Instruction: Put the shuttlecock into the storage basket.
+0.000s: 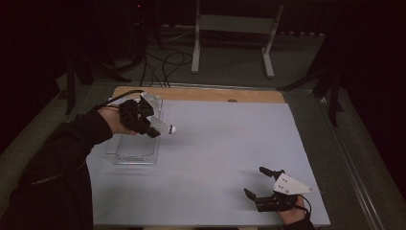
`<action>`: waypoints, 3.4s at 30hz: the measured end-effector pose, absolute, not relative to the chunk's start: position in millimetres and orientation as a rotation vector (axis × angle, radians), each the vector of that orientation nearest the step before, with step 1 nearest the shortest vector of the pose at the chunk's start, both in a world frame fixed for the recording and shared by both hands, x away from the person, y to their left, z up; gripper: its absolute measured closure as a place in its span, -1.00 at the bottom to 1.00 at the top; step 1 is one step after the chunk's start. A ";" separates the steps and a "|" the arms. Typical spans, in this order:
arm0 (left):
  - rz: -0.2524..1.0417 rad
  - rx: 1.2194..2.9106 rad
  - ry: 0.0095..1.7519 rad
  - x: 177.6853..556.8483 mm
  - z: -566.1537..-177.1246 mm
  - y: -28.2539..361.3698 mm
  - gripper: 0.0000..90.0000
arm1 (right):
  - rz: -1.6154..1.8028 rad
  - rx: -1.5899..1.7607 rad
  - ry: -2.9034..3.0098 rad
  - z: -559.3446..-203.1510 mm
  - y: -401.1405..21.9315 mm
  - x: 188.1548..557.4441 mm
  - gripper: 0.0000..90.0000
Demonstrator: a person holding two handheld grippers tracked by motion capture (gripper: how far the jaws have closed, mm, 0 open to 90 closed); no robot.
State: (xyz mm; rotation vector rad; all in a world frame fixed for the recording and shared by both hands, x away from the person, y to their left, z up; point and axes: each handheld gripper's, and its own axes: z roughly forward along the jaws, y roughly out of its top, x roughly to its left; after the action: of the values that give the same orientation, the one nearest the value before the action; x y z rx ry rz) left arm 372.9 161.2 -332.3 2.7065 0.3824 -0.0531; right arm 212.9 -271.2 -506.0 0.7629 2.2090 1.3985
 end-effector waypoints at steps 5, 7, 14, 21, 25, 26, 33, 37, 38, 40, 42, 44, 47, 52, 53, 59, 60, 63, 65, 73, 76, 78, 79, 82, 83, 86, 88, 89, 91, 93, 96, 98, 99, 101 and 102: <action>-0.053 2.706 0.418 373.2 -338.3 174.2 1.00 | 1.398 0.762 2.212 -506.1 -271.1 212.9 -0.79; -0.050 2.706 0.435 373.2 -340.6 179.4 1.00 | 1.396 0.763 2.212 -506.4 -270.8 213.1 -0.79; -0.043 2.678 0.479 372.9 -345.5 198.9 1.00 | 1.391 0.762 2.217 -506.6 -270.1 213.3 -0.79; -0.047 2.669 0.510 372.9 -351.6 212.7 1.00 | 1.390 0.761 2.219 -506.8 -269.9 213.4 -0.79; -0.058 2.661 0.526 372.3 -355.9 220.1 1.00 | 1.389 0.762 2.220 -506.8 -269.9 213.5 -0.79; -0.056 2.659 0.536 372.1 -356.9 221.9 1.00 | 1.390 0.762 2.221 -506.8 -270.0 213.6 -0.79; -0.075 2.655 0.555 373.9 -369.7 231.8 1.00 | 1.390 0.761 2.221 -506.7 -269.9 213.5 -0.79; -0.072 2.647 0.557 375.6 -376.1 236.3 1.00 | 1.390 0.764 2.223 -506.9 -269.9 213.6 -0.79; -0.072 2.650 0.559 376.3 -377.8 237.3 1.00 | 1.391 0.765 2.223 -507.0 -270.0 213.6 -0.79; -0.069 2.656 0.558 377.8 -381.9 238.4 1.00 | 1.390 0.762 2.224 -506.9 -270.0 213.6 -0.79; -0.068 2.665 0.554 378.7 -386.7 239.0 1.00 | 1.393 0.761 2.225 -506.8 -270.1 213.6 -0.79; -0.074 2.662 0.556 379.7 -391.4 239.2 1.00 | 1.392 0.765 2.225 -507.0 -270.1 213.5 -0.79; -0.071 2.676 0.548 381.6 -397.3 239.5 1.00 | 1.392 0.765 2.226 -507.2 -270.1 213.7 -0.79; -0.079 2.682 0.561 384.4 -408.5 239.1 1.00 | 1.394 0.762 2.228 -507.1 -270.2 213.5 -0.78; -0.073 2.678 0.561 385.5 -410.5 239.5 1.00 | 1.392 0.763 2.227 -507.1 -270.3 213.6 -0.78; -0.048 2.689 0.580 390.0 -418.8 241.7 1.00 | 1.392 0.761 2.229 -507.4 -270.3 213.9 -0.79; -0.060 2.689 0.582 390.5 -420.4 241.2 1.00 | 1.393 0.761 2.230 -507.5 -270.4 213.9 -0.79; -0.071 2.707 0.578 391.7 -426.0 238.2 1.00 | 1.394 0.761 2.232 -507.8 -270.5 214.1 -0.79; -0.075 2.720 0.585 392.4 -429.6 236.2 1.00 | 1.395 0.763 2.231 -507.7 -270.6 214.1 -0.78; -0.101 2.744 0.573 393.8 -437.2 231.0 1.00 | 1.393 0.767 2.234 -508.1 -270.7 214.2 -0.78; -0.117 2.752 0.557 394.2 -439.4 228.8 1.00 | 1.392 0.764 2.234 -508.3 -270.7 214.5 -0.78; -0.128 2.755 0.551 394.7 -441.1 227.3 1.00 | 1.392 0.770 2.235 -508.2 -270.7 214.3 -0.78; -0.127 2.756 0.553 394.9 -441.8 226.7 1.00 | 1.391 0.770 2.235 -508.3 -270.7 214.4 -0.78; -0.129 2.762 0.558 396.0 -443.3 225.6 0.99 | 1.389 0.765 2.236 -508.5 -270.8 214.5 -0.78; -0.133 2.761 0.554 396.1 -443.6 225.3 1.00 | 1.388 0.769 2.236 -508.4 -270.8 214.4 -0.78; -0.144 2.757 0.577 396.8 -444.3 224.9 0.94 | 1.388 0.772 2.237 -508.6 -271.2 214.6 -0.78; -0.155 2.735 0.653 399.7 -444.6 224.3 0.70 | 1.385 0.770 2.241 -508.9 -271.0 214.8 -0.78; -0.153 2.739 0.674 401.0 -444.8 223.9 0.61 | 1.384 0.768 2.240 -508.8 -271.0 214.8 -0.78; -0.155 2.741 0.709 401.7 -445.7 222.6 0.43 | 1.383 0.771 2.240 -508.7 -271.1 214.7 -0.78; -0.139 2.748 0.726 402.9 -446.5 221.9 0.29 | 1.384 0.771 2.238 -508.6 -271.3 214.6 -0.78; -0.100 2.743 0.783 405.1 -446.4 221.9 -0.05 | 1.383 0.772 2.237 -508.5 -271.8 214.6 -0.78; -0.082 2.739 0.812 406.2 -446.0 221.9 -0.22 | 1.384 0.772 2.236 -508.4 -271.9 214.5 -0.78; -0.072 2.732 0.840 405.8 -445.9 221.4 -0.31 | 1.383 0.770 2.237 -508.4 -271.9 214.5 -0.78; -0.056 2.735 0.874 406.2 -445.2 221.1 -0.51 | 1.382 0.769 2.237 -508.4 -271.8 214.5 -0.78; -0.037 2.739 0.891 406.4 -445.0 220.8 -0.58 | 1.383 0.768 2.238 -508.5 -271.7 214.6 -0.78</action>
State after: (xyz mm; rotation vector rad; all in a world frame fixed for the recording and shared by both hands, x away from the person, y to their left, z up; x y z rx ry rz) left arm 406.4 220.8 -445.0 2.7388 0.8905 -0.0369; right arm 214.6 -271.7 -508.5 0.7685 2.2377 1.3825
